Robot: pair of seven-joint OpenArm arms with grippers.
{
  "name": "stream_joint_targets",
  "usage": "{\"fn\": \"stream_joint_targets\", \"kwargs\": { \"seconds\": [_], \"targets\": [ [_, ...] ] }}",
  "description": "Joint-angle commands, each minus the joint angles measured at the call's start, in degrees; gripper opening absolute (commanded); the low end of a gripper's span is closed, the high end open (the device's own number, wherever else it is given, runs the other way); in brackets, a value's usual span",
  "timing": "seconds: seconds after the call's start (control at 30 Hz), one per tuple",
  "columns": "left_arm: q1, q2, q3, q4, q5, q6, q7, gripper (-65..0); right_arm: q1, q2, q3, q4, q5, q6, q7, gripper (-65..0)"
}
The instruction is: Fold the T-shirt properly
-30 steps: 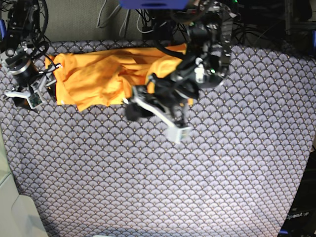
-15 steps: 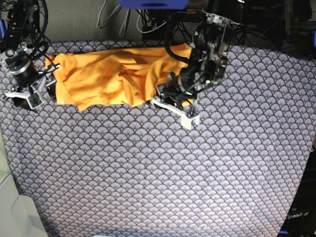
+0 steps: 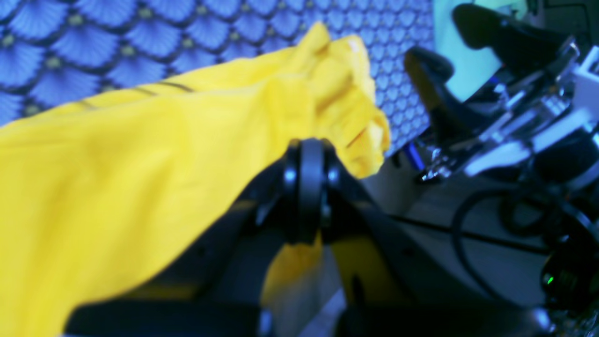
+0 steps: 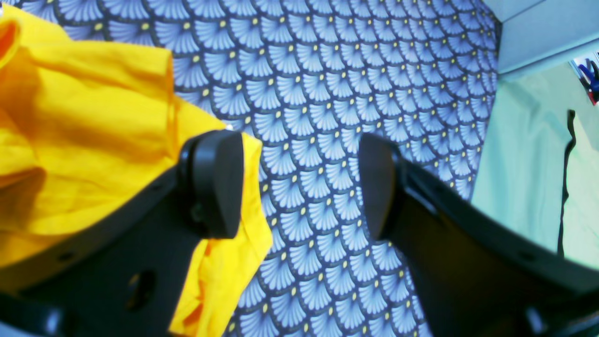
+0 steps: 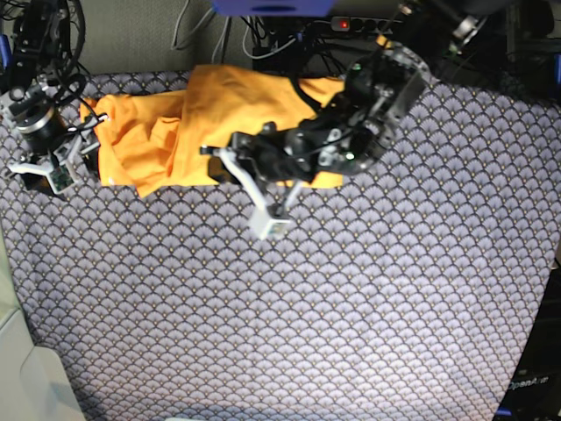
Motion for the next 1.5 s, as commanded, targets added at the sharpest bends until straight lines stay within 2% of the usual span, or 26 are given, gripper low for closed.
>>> {"fn": "stream_joint_targets", "kwargs": {
  "seconds": [0.0,0.1,0.17,0.33,0.47,0.57,0.67,0.8,0.93,1.0,1.17,1.4,1.47],
  "targets": [
    [-0.53,-0.75,-2.12,2.33,-1.96,0.14,-3.30,-65.0,0.46,0.84,0.41,0.83,0.51,-0.29,1.27,-25.9],
    [3.69,-3.47,-9.50,3.91,-2.05,0.14,-7.78,-65.0,1.60,0.58,0.50,0.74,0.51,-0.29,1.19,-25.9],
    [5.71,-4.00,-14.51,3.91,-2.05,0.14,-7.43,-65.0,1.60,0.58,0.50,0.74,0.51,-0.29,1.19,-25.9],
    [10.46,-4.00,-24.89,4.00,-2.14,0.14,1.18,-65.0,1.86,0.76,0.58,1.01,0.60,-0.29,1.19,-25.9],
    [13.45,-3.82,-30.07,5.32,-2.14,-0.04,8.57,-65.0,1.95,0.76,1.73,1.01,0.95,-0.29,-0.57,-25.8],
    [13.97,-3.82,-32.01,5.76,-2.14,0.05,12.52,-65.0,3.09,1.02,2.34,0.57,4.12,-0.29,-3.47,-25.8],
    [13.80,-3.38,-34.03,5.58,-2.14,0.05,17.18,-65.0,3.53,3.83,4.54,0.13,10.53,-0.29,-8.13,-25.8],
    [13.97,-2.06,-36.58,5.41,-1.96,0.05,18.33,-65.0,3.89,8.05,6.47,0.04,24.95,-0.29,-18.42,-25.7],
    [13.97,-1.89,-37.19,5.41,-2.05,0.05,17.97,-65.0,3.89,9.81,9.29,0.21,38.84,-0.29,-28.44,-25.7],
    [13.62,-1.98,-37.19,5.41,-2.05,-0.04,17.97,-65.0,3.89,10.34,9.46,0.21,43.06,-0.29,-31.60,-25.7],
    [11.60,-0.83,-37.02,5.67,-2.14,-0.22,17.89,-65.0,3.89,10.34,9.20,0.21,43.85,-0.29,-32.13,-25.7],
    [4.30,7.87,-36.31,3.83,-1.70,-0.22,18.50,-65.0,3.89,10.60,9.11,0.57,43.85,-0.29,-32.48,-25.7],
    [2.28,8.92,-34.21,0.22,-1.70,-0.04,18.50,-65.0,3.89,10.60,9.11,0.57,43.85,-0.29,-32.48,-25.7]
  ]
}}
